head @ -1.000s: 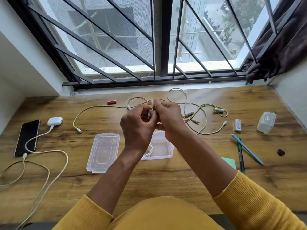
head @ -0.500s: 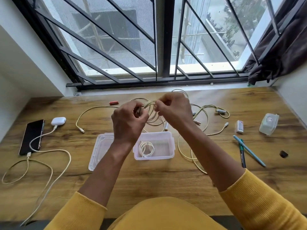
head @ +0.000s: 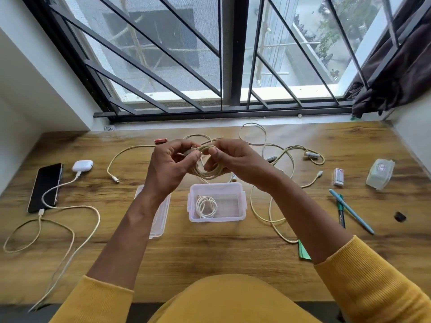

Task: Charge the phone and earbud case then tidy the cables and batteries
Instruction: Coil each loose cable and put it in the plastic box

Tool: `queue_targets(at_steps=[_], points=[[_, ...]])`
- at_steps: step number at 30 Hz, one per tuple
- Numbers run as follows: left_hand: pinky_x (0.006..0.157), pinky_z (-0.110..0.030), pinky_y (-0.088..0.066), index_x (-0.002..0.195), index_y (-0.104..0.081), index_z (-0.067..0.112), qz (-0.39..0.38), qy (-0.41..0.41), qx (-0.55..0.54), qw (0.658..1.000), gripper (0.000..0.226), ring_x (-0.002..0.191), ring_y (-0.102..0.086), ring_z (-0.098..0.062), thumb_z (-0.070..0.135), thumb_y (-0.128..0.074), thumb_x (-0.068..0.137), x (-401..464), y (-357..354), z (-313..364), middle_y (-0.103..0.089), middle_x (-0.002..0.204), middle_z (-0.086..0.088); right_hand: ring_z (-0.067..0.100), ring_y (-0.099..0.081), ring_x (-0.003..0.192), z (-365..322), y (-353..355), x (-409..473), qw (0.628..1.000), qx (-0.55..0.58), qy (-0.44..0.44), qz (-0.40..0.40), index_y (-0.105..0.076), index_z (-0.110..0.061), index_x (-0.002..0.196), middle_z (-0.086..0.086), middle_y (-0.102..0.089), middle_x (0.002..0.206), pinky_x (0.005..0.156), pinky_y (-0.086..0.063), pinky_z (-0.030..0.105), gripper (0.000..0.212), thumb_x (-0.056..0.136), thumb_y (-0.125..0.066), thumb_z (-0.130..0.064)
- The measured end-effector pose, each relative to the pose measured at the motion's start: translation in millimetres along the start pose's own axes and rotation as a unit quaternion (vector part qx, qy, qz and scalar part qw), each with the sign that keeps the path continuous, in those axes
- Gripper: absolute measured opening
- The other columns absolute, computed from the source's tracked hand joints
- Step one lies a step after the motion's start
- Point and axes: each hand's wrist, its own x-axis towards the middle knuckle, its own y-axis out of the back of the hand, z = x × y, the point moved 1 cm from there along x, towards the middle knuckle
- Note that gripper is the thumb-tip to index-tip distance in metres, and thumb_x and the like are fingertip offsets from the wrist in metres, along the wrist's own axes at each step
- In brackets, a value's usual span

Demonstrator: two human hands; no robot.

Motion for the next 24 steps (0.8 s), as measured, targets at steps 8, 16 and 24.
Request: queue_targets(at_steps=[8,16,24], points=[[0.068,-0.023,-0.05,0.123,-0.069,0.015,0.065,-0.052,0.034,0.996,0.023,0.071,-0.063,-0.003,0.026,-0.053,0.111,-4.8,-21.0,3.1,-0.069,0.085,0.012,0.027,-0.072,0.09,16.0,-22.5,0.6,0.99,0.132,0.035,0.027,-0.062,0.013,0.119,0.019,-0.074,0.097,0.087,-0.062,0.044,0.03,0.109,-0.054,-0.014],[0.079,-0.033,-0.052,0.128,-0.07,0.015,0.036,-0.133,0.146,0.98,0.029,0.086,-0.061,-0.001,0.024,-0.047,0.113,-1.5,-14.8,-5.3,-0.07,0.115,0.003,0.016,-0.061,0.085,18.6,-19.3,-3.0,0.974,0.225,-0.03,-0.018,-0.066,0.001,0.127,0.009,-0.069,0.096,0.072,-0.044,0.03,0.04,0.114,-0.042,-0.028],[0.066,-0.007,-0.038,0.141,-0.065,0.012,0.04,-0.136,0.132,0.981,0.033,0.068,-0.057,0.009,0.015,-0.05,0.112,-3.0,-12.0,4.9,-0.06,0.084,0.024,0.015,-0.056,0.082,17.2,-24.4,-5.2,0.931,0.354,-0.085,-0.019,-0.069,-0.009,0.117,0.003,-0.073,0.092,0.069,-0.048,0.025,0.023,0.107,-0.057,-0.025]])
